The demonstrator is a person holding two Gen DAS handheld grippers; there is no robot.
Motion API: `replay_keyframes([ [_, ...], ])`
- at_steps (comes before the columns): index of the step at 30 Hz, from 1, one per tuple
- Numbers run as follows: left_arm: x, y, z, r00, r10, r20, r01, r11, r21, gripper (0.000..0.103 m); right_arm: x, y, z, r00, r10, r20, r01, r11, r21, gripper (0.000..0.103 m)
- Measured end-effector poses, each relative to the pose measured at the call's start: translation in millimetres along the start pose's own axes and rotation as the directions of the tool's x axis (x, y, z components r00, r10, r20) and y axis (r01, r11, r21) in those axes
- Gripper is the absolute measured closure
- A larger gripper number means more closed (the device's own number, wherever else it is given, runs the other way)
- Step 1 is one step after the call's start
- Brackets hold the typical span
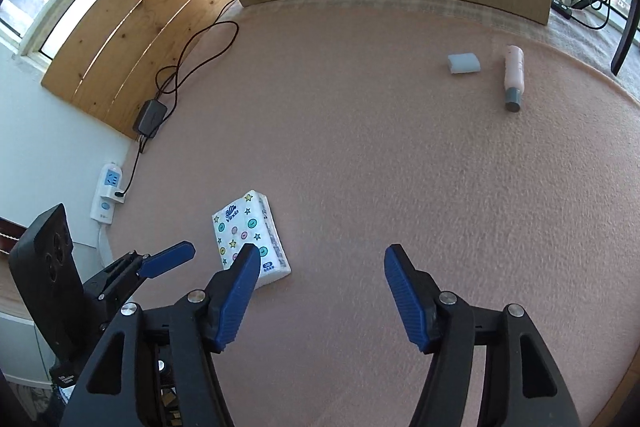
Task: Organize objects
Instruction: 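Lower the open right tool around the Vinda tissue pack and close it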
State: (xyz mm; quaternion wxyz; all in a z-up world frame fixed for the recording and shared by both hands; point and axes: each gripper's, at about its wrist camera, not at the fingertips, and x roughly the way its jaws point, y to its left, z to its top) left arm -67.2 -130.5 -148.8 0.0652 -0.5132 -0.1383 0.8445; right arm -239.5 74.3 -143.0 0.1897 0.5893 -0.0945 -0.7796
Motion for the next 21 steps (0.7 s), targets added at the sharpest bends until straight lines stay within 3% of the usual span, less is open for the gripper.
replay_keyframes([
  [6,4.9,3.7,1.5,1.000,-0.028,0.003,0.028,0.999,-0.021,0.023,30.3,20.8,8.8,0.999,-0.014,-0.052,0.012,0.999,-0.049,0.042],
  [21,16.0,8.8,3.7,0.995,-0.102,-0.008,0.101,0.994,-0.052,0.024,71.6,44.9,18.9,0.990,0.047,-0.130,-0.055,0.997,-0.056,0.042],
])
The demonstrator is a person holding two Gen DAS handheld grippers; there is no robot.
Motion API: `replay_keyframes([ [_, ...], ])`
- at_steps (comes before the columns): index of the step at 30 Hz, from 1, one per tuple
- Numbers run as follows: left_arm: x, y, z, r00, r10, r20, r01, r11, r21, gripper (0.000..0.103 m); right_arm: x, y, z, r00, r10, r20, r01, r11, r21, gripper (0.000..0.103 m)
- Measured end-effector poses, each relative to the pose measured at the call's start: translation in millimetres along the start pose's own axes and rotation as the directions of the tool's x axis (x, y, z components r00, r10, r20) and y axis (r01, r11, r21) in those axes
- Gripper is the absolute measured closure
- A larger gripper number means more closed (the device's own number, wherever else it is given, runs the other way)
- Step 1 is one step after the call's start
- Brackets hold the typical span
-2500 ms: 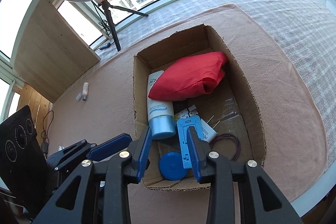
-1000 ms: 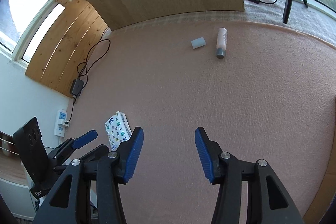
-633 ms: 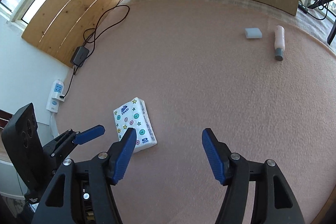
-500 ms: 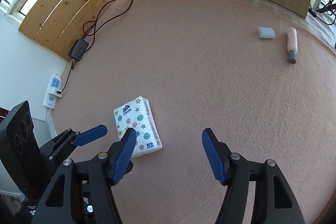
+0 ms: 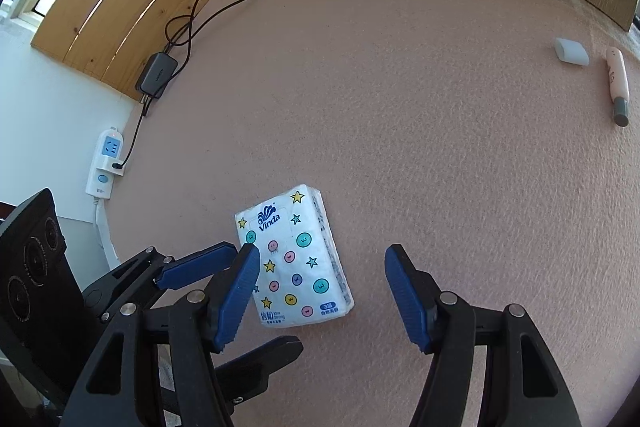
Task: Organize objects
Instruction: 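Lower the open right tool around the Vinda tissue pack and close it, then lift the tissue pack with the right tool and carry it over the box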
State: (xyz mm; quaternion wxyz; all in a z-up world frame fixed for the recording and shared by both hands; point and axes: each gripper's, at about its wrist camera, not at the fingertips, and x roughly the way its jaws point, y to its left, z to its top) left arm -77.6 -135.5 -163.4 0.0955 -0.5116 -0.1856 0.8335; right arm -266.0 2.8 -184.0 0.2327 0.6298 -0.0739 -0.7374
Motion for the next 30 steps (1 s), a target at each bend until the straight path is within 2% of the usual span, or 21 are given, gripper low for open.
replay_keyframes([
  [6,3.7,-0.6,2.7,1.000,-0.025,-0.008,0.025,1.000,-0.009,0.036,5.4,3.5,2.4,1.000,0.016,-0.015,-0.016,1.000,-0.010,0.042],
  [9,5.2,-3.2,3.2,1.000,-0.025,-0.007,0.025,1.000,-0.006,0.038,7.5,4.5,2.1,0.999,0.029,-0.027,-0.029,0.999,-0.014,0.054],
  [10,4.9,-3.0,3.5,1.000,-0.026,-0.004,0.026,1.000,-0.007,0.038,8.8,5.0,2.1,0.999,0.037,-0.035,-0.038,0.999,-0.014,0.061],
  [16,4.1,-9.9,4.7,1.000,-0.022,-0.004,0.022,1.000,-0.003,0.044,6.0,-2.2,-0.3,0.997,0.067,-0.026,-0.066,0.998,0.019,0.066],
  [24,8.0,-56.7,8.2,1.000,-0.024,-0.012,0.025,0.995,0.096,0.044,-17.8,-24.0,-18.8,0.995,0.092,0.041,-0.096,0.992,0.088,0.068],
  [30,10.6,-108.0,12.6,0.998,-0.065,-0.013,0.066,0.980,0.187,0.044,-54.2,-51.6,-37.6,0.990,0.079,0.118,-0.095,0.986,0.139,0.068],
])
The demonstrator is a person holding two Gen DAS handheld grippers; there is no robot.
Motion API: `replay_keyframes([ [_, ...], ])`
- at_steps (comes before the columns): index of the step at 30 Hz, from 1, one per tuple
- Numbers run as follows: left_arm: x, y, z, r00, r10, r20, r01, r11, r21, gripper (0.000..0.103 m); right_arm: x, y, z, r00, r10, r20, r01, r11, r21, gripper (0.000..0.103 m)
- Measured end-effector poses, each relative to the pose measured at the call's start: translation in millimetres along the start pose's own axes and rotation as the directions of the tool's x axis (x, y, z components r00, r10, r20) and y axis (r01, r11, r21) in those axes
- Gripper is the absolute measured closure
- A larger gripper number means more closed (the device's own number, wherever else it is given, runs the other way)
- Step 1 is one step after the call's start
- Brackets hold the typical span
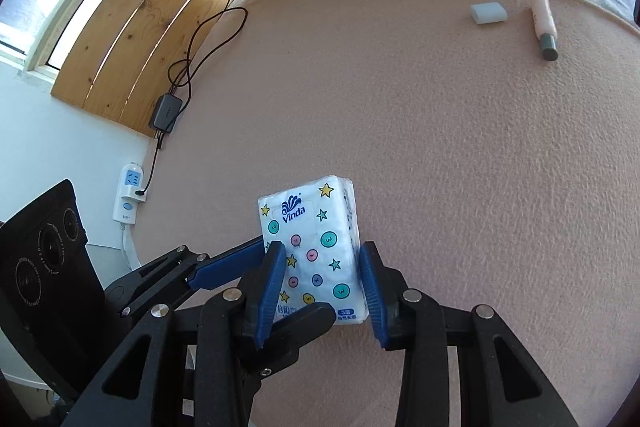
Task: Organize objects
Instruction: 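Lift the tissue pack with the right tool and carry it over the box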
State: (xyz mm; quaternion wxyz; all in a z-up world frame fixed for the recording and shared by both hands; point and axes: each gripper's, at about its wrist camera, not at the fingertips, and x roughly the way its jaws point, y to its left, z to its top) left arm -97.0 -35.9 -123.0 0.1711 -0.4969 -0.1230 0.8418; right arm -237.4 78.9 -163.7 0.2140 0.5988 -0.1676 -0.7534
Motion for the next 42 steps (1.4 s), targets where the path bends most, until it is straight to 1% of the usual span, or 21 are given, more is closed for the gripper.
replay_keyframes([
  [7,11.1,-70.1,9.7,0.998,-0.067,-0.006,0.067,0.993,0.101,0.044,-56.6,-41.6,-27.3,0.994,-0.045,0.101,0.039,0.997,0.064,0.068],
  [15,30.2,-154.7,13.8,0.989,-0.143,-0.030,0.146,0.967,0.209,0.043,-121.6,-84.5,-70.5,0.974,-0.109,0.200,0.079,0.985,0.154,0.068],
  [21,47.2,-221.6,11.4,0.978,-0.198,-0.061,0.207,0.936,0.285,0.043,-167.5,-119.9,-102.3,0.953,-0.160,0.256,0.100,0.968,0.230,0.068],
  [30,79.8,-322.0,4.9,0.953,-0.278,-0.121,0.304,0.870,0.389,0.043,-236.2,-179.9,-151.2,0.913,-0.244,0.326,0.124,0.929,0.349,0.068],
  [37,113.1,-390.6,-3.8,0.929,-0.323,-0.181,0.370,0.822,0.433,0.043,-280.4,-224.3,-185.6,0.877,-0.316,0.362,0.139,0.888,0.439,0.068],
  [42,133.2,-421.1,-11.4,0.916,-0.334,-0.222,0.400,0.806,0.437,0.043,-298.9,-254.4,-204.4,0.865,-0.352,0.357,0.147,0.859,0.490,0.068],
])
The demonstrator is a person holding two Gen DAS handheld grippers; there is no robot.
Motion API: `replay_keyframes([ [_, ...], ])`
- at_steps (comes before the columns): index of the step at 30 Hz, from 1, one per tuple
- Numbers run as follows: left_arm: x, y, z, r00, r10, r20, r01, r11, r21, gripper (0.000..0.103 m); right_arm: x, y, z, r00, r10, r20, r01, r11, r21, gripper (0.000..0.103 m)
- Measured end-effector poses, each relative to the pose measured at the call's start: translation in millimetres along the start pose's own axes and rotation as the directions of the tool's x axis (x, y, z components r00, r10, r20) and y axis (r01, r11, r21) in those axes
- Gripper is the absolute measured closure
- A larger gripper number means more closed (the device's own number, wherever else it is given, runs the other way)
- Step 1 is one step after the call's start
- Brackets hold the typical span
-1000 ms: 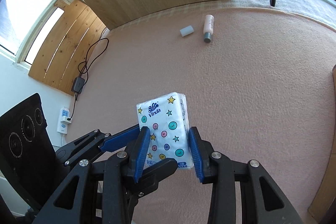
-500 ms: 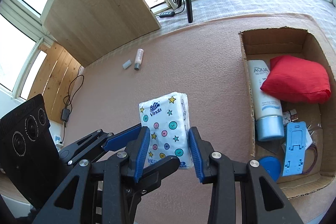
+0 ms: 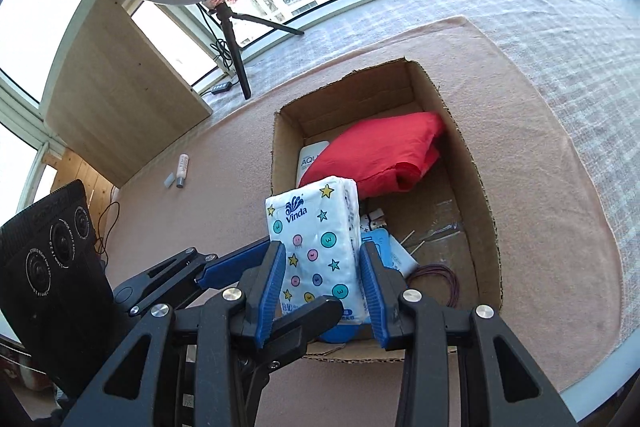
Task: Organize objects
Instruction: 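Lift the tissue pack with the right tool and carry it over the box, then open the right tool to drop the tissue pack into the box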
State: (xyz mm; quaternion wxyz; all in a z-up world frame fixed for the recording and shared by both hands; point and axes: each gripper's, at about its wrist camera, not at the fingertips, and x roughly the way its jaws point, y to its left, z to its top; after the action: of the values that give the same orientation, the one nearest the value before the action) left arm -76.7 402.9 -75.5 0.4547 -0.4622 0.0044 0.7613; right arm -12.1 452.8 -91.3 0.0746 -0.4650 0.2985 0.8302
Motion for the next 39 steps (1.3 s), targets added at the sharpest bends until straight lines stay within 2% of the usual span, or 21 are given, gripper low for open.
replay_keyframes([
  [8,23.7,-8.4,6.7,0.999,-0.022,-0.032,0.022,1.000,0.010,0.044,-6.4,-38.6,0.9,1.000,-0.027,0.006,0.026,0.998,0.050,0.068],
  [16,18.9,-6.3,6.3,1.000,-0.008,-0.030,0.008,1.000,0.012,0.040,-9.6,-47.0,1.5,0.999,-0.052,0.001,0.052,0.997,0.056,0.067],
  [28,-26.6,20.5,-10.0,0.999,0.034,0.002,-0.034,0.999,-0.018,0.040,-7.9,-27.5,0.4,0.999,-0.042,0.017,0.041,0.998,0.049,0.063],
  [32,-51.4,40.3,-20.7,0.998,0.067,0.020,-0.066,0.997,-0.051,0.040,-2.6,-12.7,-1.3,1.000,-0.022,0.015,0.021,0.999,0.030,0.059],
  [39,-102.5,93.0,-36.2,0.986,0.157,0.059,-0.148,0.979,-0.140,0.040,17.4,16.4,-6.0,1.000,0.017,-0.016,-0.017,1.000,0.000,0.058],
])
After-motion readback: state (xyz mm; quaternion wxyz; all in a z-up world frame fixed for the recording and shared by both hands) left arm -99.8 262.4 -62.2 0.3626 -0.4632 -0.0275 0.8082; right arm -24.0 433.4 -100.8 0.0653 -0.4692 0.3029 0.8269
